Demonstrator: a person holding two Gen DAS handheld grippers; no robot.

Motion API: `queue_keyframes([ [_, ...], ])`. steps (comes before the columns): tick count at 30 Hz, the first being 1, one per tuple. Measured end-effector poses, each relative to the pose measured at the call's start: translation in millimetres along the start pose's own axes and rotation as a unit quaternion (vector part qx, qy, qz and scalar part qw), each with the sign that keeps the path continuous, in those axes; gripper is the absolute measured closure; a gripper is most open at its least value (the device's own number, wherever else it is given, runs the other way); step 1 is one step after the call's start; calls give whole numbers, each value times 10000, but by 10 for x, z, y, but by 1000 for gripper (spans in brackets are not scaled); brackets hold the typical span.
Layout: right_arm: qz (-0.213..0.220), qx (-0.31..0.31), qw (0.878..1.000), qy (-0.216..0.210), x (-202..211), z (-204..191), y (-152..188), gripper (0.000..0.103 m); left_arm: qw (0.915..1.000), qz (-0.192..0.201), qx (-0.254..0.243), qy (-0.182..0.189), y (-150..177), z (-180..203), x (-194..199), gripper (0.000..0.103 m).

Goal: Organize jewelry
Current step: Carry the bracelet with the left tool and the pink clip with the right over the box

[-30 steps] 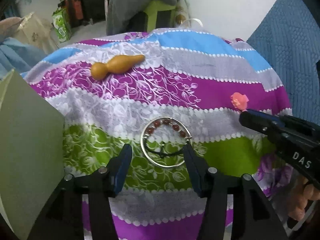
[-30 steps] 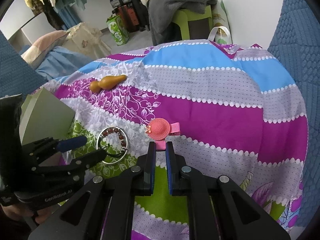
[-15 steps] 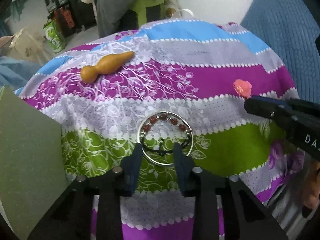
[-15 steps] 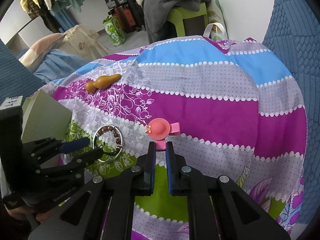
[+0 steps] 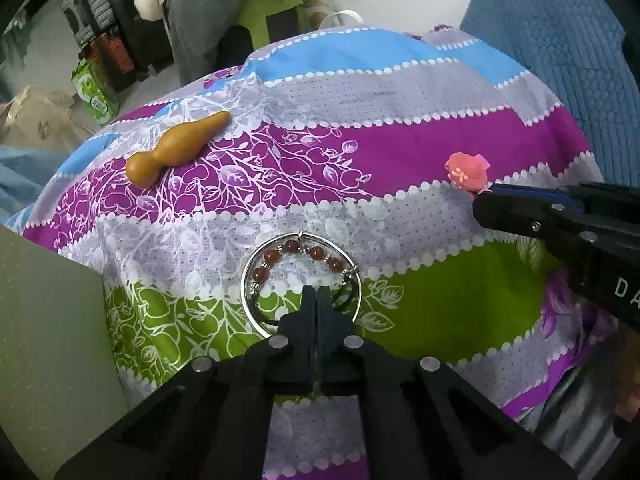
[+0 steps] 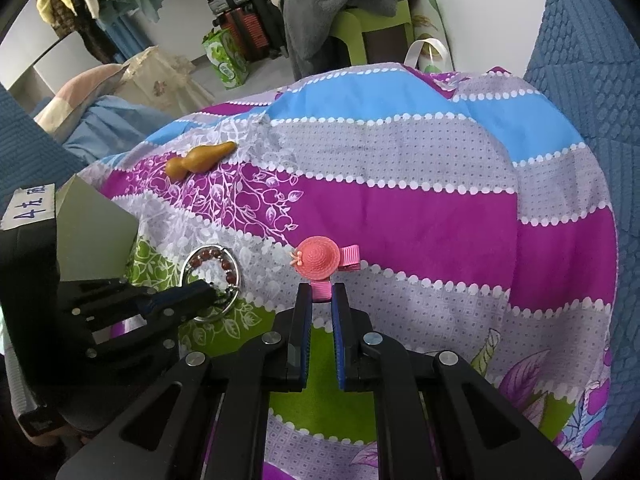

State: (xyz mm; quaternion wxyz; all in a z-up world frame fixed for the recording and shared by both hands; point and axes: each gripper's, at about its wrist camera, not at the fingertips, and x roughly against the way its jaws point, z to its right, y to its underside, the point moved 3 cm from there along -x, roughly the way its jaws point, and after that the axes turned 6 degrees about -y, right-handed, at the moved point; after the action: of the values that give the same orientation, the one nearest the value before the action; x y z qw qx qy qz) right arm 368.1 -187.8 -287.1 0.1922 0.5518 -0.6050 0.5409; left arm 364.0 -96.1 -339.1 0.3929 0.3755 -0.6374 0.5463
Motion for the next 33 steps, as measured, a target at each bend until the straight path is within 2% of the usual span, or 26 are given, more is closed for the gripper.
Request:
queue_keyframes([
  [6,117,-27,9999,7,151,-28,-60,96,9983,226,495,208,-155,-202,331,103],
  [13,357,15,9994,15,441,-205,-175,96,9938,625,833,398,-366,-382,905,103],
  [21,708,76,9974,95,908,-526,-370,96,9895,966,1000,399,-511,-577,1615,103],
  [33,1552,239,9865,469,1799,-1129,-709,95,9831,1509,1035,111,-547,-1065,2598,103],
])
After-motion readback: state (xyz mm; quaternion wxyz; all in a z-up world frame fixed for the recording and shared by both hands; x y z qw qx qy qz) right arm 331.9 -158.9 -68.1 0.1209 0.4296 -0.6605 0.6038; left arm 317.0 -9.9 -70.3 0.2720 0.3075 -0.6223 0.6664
